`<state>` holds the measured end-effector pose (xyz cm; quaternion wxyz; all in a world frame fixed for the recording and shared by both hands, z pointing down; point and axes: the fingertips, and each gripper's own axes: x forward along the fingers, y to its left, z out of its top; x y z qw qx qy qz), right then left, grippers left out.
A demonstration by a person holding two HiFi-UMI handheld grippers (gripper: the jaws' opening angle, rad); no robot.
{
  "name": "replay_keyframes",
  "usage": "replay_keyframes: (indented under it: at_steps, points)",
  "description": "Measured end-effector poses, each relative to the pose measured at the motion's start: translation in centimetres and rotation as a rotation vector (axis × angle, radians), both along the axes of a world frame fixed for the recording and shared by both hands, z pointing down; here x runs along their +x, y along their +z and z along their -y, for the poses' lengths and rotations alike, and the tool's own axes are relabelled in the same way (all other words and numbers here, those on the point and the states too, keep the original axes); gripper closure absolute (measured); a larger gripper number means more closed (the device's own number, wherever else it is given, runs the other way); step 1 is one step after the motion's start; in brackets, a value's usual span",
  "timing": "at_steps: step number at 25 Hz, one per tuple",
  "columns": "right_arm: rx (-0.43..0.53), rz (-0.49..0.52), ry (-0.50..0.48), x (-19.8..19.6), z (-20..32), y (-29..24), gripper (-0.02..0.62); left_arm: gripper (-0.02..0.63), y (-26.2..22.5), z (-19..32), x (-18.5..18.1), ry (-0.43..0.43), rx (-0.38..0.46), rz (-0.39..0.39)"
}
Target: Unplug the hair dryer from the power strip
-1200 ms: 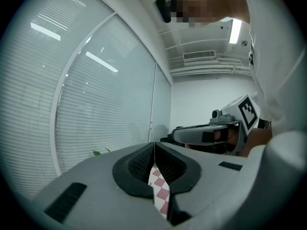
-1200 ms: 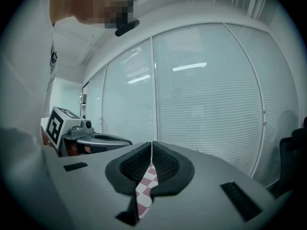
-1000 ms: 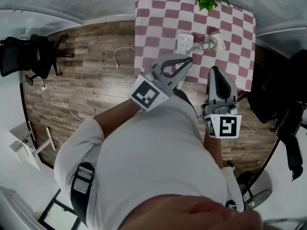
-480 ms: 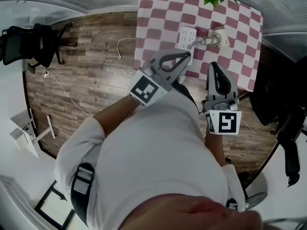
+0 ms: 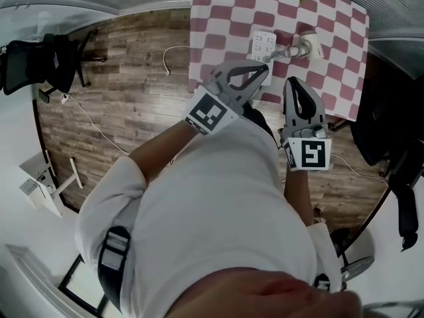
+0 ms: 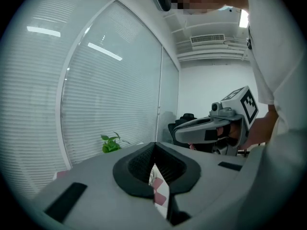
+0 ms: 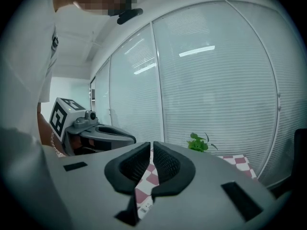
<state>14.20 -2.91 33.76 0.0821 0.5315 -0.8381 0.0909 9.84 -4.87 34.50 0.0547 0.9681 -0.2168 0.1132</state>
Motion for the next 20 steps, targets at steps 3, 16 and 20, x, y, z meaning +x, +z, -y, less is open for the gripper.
replay_keyframes:
  at_steps: [3, 16, 20]
  points:
    - [-0.041, -0.005, 0.011, 0.1, 0.5, 1.8, 0.561, 0.574, 1.8, 0.5, 0.1, 0.014, -0.017, 0.026]
    - [-0.203, -0.029, -0.005, -0.3, 2.2, 10.0, 0.558, 0.574, 10.3, 1.5, -0.4, 0.052, -0.102, 0.173]
    - [-0.255, -0.056, -0.027, -0.7, 2.6, 12.8, 0.524, 0.574, 13.4, 1.8, -0.7, 0.047, -0.140, 0.224]
